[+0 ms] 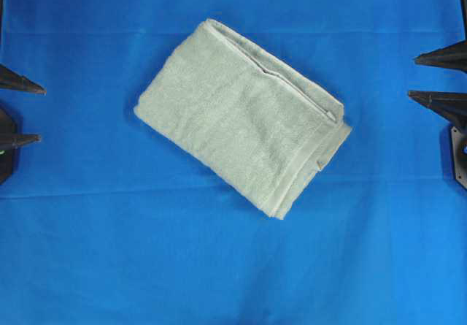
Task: Fold a bath towel.
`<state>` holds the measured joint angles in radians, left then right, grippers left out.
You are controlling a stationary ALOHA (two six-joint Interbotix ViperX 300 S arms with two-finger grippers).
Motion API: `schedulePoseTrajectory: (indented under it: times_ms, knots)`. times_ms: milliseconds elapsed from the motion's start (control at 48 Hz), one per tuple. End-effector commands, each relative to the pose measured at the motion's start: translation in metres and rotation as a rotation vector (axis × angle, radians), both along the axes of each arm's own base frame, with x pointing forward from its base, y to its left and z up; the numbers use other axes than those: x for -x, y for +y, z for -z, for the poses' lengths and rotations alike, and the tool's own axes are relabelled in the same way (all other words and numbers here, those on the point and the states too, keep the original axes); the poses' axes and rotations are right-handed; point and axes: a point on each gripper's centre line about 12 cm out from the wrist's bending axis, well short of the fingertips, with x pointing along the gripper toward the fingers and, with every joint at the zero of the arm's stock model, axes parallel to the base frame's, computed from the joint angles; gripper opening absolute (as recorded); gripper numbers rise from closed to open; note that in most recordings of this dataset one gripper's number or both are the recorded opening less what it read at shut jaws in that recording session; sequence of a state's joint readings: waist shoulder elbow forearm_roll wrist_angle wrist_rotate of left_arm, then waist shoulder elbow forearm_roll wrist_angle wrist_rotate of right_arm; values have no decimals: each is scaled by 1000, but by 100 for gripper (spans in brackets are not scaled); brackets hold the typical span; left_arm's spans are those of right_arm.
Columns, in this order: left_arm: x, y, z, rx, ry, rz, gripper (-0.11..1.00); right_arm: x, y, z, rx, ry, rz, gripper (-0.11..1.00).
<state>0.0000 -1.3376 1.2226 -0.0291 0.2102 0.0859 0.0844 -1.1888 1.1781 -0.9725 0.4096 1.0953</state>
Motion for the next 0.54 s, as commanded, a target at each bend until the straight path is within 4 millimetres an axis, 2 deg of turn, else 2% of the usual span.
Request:
schedulePoseTrajectory:
  times_ms: [0, 521]
  knots:
    - [-1, 0, -3, 5, -6, -3, 75, -2, 1, -4, 0, -6, -4, 64]
    - [-1, 0, -1, 6, 12, -3, 75, -3, 1, -1, 1, 4, -4, 64]
